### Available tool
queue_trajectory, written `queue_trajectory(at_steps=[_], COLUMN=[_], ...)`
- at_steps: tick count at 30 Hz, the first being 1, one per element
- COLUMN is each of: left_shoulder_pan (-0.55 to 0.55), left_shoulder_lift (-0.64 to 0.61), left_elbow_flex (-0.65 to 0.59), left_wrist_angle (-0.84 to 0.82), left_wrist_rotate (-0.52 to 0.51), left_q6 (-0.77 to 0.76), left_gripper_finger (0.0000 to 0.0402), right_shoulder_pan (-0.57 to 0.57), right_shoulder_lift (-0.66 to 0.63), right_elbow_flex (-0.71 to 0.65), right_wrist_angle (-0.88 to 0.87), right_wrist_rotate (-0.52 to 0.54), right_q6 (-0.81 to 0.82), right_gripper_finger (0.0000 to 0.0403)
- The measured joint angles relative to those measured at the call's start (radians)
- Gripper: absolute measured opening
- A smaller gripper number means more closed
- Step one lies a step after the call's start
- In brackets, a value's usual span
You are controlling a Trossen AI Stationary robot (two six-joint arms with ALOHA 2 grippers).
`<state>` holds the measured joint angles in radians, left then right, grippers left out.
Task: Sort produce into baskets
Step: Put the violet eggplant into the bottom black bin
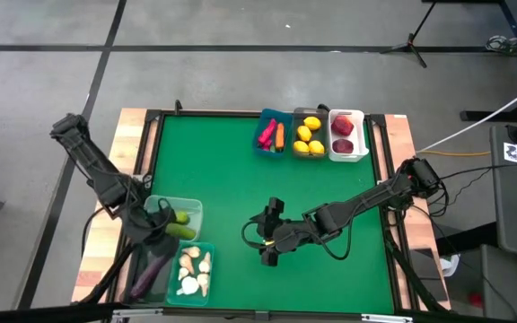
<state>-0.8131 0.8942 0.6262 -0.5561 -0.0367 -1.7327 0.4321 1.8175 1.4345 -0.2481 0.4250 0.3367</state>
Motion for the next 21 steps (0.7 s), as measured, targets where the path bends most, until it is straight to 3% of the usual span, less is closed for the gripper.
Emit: queue_trajectory(at_steps=[5, 14, 21], left_shoulder_pan=[-0.083, -0.199, -0.253], left_shoulder_lift=[0.016, 0.107, 0.205], left_elbow_flex=[0.025, 0.057, 0.057], left_wrist_angle=[0.01, -0.161, -0.118], left_wrist_rotate=[0.027, -0.019, -0.02], left_q6=[-0.135, -0.332, -0.407], left_gripper_finger=[0.0152, 0.0152, 0.0152], right_shoulder_pan=[0.0, 0.0, 0.0], right_shoulder_lift=[0.0, 0.0, 0.0], right_elbow_flex=[-0.019, -0.054, -0.054], right_wrist_angle=[0.002, 0.014, 0.013], right_wrist_rotate=[-0.026, -0.026, -0.026], right_q6=[-0.001, 0.005, 0.005], right_gripper_finger=[0.0319, 0.0319, 0.0319])
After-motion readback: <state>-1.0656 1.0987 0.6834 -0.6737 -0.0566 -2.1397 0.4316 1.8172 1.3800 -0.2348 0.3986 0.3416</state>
